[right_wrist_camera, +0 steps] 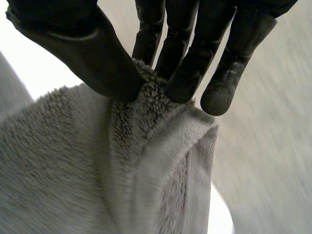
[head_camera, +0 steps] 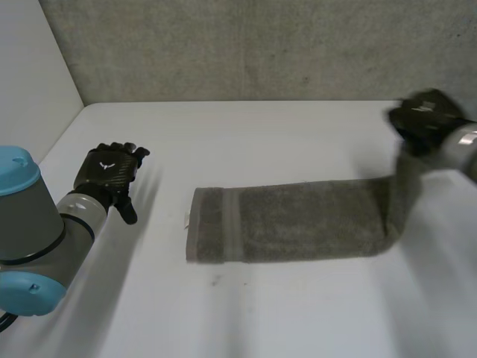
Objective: Fold the towel.
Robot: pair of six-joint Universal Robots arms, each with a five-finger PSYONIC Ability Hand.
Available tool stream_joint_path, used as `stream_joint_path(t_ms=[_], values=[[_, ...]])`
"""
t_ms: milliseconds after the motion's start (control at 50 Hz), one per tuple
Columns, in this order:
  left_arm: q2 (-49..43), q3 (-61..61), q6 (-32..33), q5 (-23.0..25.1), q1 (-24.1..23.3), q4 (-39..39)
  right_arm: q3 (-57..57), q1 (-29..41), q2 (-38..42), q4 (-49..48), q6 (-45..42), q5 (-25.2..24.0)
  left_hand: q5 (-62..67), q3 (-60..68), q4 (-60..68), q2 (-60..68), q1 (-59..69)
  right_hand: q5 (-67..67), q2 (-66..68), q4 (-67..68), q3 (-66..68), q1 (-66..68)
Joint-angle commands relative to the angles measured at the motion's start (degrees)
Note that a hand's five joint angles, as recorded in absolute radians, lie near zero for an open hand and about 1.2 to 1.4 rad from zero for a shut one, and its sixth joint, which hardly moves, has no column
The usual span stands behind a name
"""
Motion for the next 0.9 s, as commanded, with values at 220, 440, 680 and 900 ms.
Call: stream_joint_path(t_ms=[220,440,680,900], values=[[0.24,-0.20,-0.09,-0.12,0.99,0.00,-8.85,41.02,17.27,-4.23,0.93,4.64,-1.76,0.35,0.45,0.55,0.10,3.68,3.96,3.14,3.42,3.71],[0.24,-0.91,0.00,-0.03,0.99,0.97,-6.84,42.53,17.12,-2.56,-4.26,5.69,-1.76,0.35,0.45,0.55,0.10,-28.11,-27.82,-28.64,-28.36,-28.08],[1.38,-0.03,-0.09,-0.03,-2.60,0.97,4.76,32.52,3.85,-4.67,5.48,5.08,-1.76,0.35,0.45,0.55,0.10,-66.32,-66.04,-66.86,-66.58,-66.29],[1.56,2.60,0.00,0.67,-12.62,0.79,16.18,20.92,-1.70,-5.28,9.27,5.16,-1.76,0.35,0.45,0.55,0.10,-66.32,-66.04,-66.86,-66.58,-66.29]])
